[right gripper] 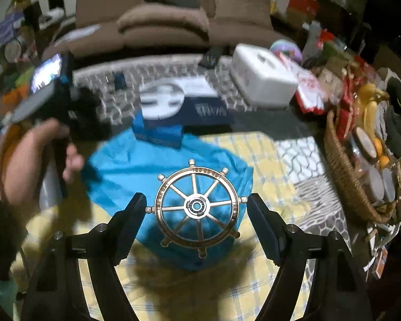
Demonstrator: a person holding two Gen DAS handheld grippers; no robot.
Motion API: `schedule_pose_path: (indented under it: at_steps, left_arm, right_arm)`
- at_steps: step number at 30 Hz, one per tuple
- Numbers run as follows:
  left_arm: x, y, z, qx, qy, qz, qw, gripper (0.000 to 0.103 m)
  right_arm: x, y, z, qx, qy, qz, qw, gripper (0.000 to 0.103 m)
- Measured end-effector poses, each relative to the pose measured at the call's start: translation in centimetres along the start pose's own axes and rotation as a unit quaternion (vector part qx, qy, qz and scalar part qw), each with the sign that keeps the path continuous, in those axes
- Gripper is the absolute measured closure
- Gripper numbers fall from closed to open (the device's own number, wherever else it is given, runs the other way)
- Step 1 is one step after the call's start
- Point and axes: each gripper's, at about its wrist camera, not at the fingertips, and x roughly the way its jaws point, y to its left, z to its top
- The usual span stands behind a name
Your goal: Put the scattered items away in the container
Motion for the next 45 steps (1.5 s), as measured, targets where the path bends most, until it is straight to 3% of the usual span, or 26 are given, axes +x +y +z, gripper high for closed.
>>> schedule_pose_path:
  at_steps: [1, 2, 5, 7, 11, 15, 20, 24, 29, 30, 31, 33, 34, 36, 38, 42, 45]
  left_arm:
    - [0.1, -0.1, -0.1, 0.008, 0.000, 0.003, 1.0000, 0.074]
    - [0.3, -0.1, -0.5, 0.025, 0.009, 0.003, 0.9997, 0.087]
    - [-0.9, 0.9, -2.1, 0.036, 0.014, 0.021, 0.9990, 0.095]
    - [-2.1, 2.7, -3.5, 0.026, 0.030, -0.002, 0.9992, 0.095]
    - [-6.3, 6.7, -9.2, 0.033, 0.052, -0.009, 0.9981, 0.095]
    - [-12.1, 10.1, -15.3, 0.077, 0.067, -0.044, 0.9938, 0.096]
    - [-16.1, 13.7, -20.4, 0.158, 0.050, -0.009, 0.9861, 0.095]
    - [-16.8, 16.4, -21.5, 0.159, 0.045, -0.027, 0.9859, 0.095]
    - [-15.7, 18.8, -20.8, 0.108, 0.095, -0.095, 0.9850, 0.094]
    - [-15.7, 19.1, -20.9, 0.106, 0.108, -0.117, 0.9815, 0.093]
    - [-15.3, 19.2, -20.8, 0.109, 0.143, -0.160, 0.9706, 0.093]
    - [-14.9, 19.5, -20.8, 0.106, 0.175, -0.192, 0.9598, 0.093]
    - [-15.0, 19.7, -20.6, 0.108, 0.178, -0.197, 0.9582, 0.092]
    - [-15.4, 20.4, -19.7, 0.112, 0.168, -0.178, 0.9631, 0.079]
    - [-15.9, 21.6, -18.8, 0.103, 0.156, -0.170, 0.9676, 0.050]
    - [-16.2, 22.3, -17.7, 0.097, 0.127, -0.141, 0.9770, 0.044]
    - [-15.0, 19.9, -17.6, 0.130, 0.115, -0.116, 0.9779, 0.044]
  right_arm:
    - [0.1, 0.3, 0.0, -0.006, 0.001, -0.004, 1.000, 0.024]
    - [0.2, 0.6, -0.1, -0.017, 0.002, -0.011, 1.000, 0.024]
    - [-0.3, 1.0, -0.1, -0.026, -0.007, -0.015, 1.000, 0.024]
    - [-0.9, 1.1, -0.5, -0.030, -0.012, -0.017, 0.999, 0.024]
    - [-1.3, 0.6, -1.5, -0.017, -0.010, -0.002, 1.000, 0.024]
    - [-1.2, 0.8, -2.0, -0.005, -0.016, 0.017, 1.000, 0.024]
    - [-0.7, 1.3, -4.2, 0.036, -0.020, 0.085, 0.996, 0.024]
    - [-0.1, 1.8, -5.9, 0.035, -0.007, 0.074, 0.997, 0.024]
    - [-1.1, 2.1, -7.3, 0.045, -0.010, 0.070, 0.996, 0.024]
    - [-1.4, 2.2, -7.5, 0.044, -0.013, 0.070, 0.997, 0.024]
    - [-1.6, 2.3, -7.6, 0.042, -0.016, 0.070, 0.997, 0.024]
    - [-1.9, 2.4, -7.6, 0.043, -0.020, 0.081, 0.996, 0.024]
    - [-2.0, 2.5, -7.5, 0.044, -0.020, 0.089, 0.995, 0.024]
    - [-2.2, 2.6, -7.3, 0.048, -0.023, 0.106, 0.993, 0.024]
    - [-2.7, 2.6, -7.1, 0.053, -0.026, 0.119, 0.991, 0.024]
    - [-3.5, 2.8, -6.5, 0.063, -0.027, 0.141, 0.988, 0.024]
    - [-4.2, 3.4, -6.3, 0.057, -0.030, 0.150, 0.987, 0.024]
